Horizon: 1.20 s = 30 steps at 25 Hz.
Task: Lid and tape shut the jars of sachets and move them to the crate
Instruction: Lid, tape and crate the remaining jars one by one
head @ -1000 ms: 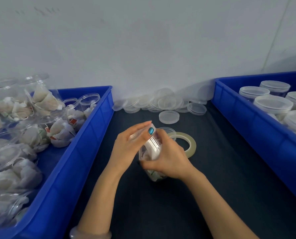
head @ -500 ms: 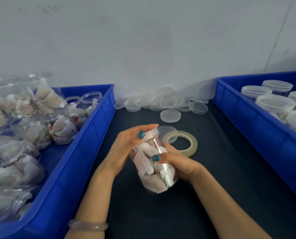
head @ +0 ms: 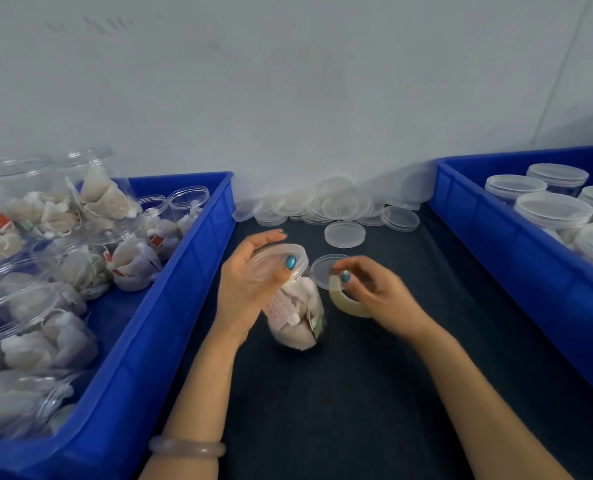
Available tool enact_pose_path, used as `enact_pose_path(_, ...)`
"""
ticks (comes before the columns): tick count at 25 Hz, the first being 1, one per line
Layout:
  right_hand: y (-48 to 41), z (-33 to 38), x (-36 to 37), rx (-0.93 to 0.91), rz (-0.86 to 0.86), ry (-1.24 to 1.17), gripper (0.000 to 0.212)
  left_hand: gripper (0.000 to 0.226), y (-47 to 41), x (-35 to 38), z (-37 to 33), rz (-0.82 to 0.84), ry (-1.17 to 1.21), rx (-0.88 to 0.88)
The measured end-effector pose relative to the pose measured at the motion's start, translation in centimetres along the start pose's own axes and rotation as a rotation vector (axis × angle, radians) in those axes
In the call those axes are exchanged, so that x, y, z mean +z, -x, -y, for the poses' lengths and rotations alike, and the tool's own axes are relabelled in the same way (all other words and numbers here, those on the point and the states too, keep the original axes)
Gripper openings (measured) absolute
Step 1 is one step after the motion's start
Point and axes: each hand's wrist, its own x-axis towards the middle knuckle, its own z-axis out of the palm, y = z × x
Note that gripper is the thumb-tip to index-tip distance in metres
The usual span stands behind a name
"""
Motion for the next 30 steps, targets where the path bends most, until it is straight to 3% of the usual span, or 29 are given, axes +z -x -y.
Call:
enact_pose_path(2,0.0,-1.4,-2.2,0.088,-0.040,0.367,0.023,0.048,-0.1,0.3,0.4,-0.039,-0.131,0.066)
enact_pose_path(4,0.2,-2.7,-3.3,0.158,0.079,0.584,0.037,0.043,0.0,1.5,0.6,-0.033,-0.226,0.146)
enact_pose_path(7,0.4,-3.2,-3.1,0.037,0.157,0.634,0.030,0.038,0.1,3.3,0.9,-0.068,-0.269,0.172)
enact_pose_path(10,0.2,-3.0,-2.7,-0.117,0.100,0.750,0.013,0.037,-0.3,4.7,0.9,-0.096,-0.286,0.165)
enact_pose_path(12,0.3,-2.5,-2.8,-0.119,0.013,0.685,0.007,0.041,-0.5,5.3,0.9,-0.089,-0.277,0.181)
enact_pose_path(14,0.5,-1.9,-3.2,-0.047,-0.123,0.500,0.020,0.051,-0.6,5.4,1.1,-0.091,-0.263,0.210)
enact_pose_path(17,0.7,-0.7,-3.5,0.102,-0.369,-0.103,0.035,0.066,-0.3,5.1,1.4,-0.070,-0.271,0.209)
enact_pose_path(19,0.6,0.5,-3.3,0.139,-0.432,-0.345,0.036,0.062,-0.1,5.1,1.4,-0.098,-0.351,0.249)
enact_pose_path(25,1.2,1.7,-2.1,-0.156,-0.267,-0.305,0.026,0.042,0.4,5.9,0.2,-0.178,-0.486,0.498)
enact_pose_path(28,1.5,1.9,-0.7,-0.376,-0.245,-0.011,0.025,0.045,0.9,6.6,-0.4,-0.136,-0.449,0.472)
enact_pose_path(30,1.7,2.1,0.1,-0.408,-0.268,0.105,0.027,0.040,1.0,6.5,-0.5,-0.175,-0.419,0.462)
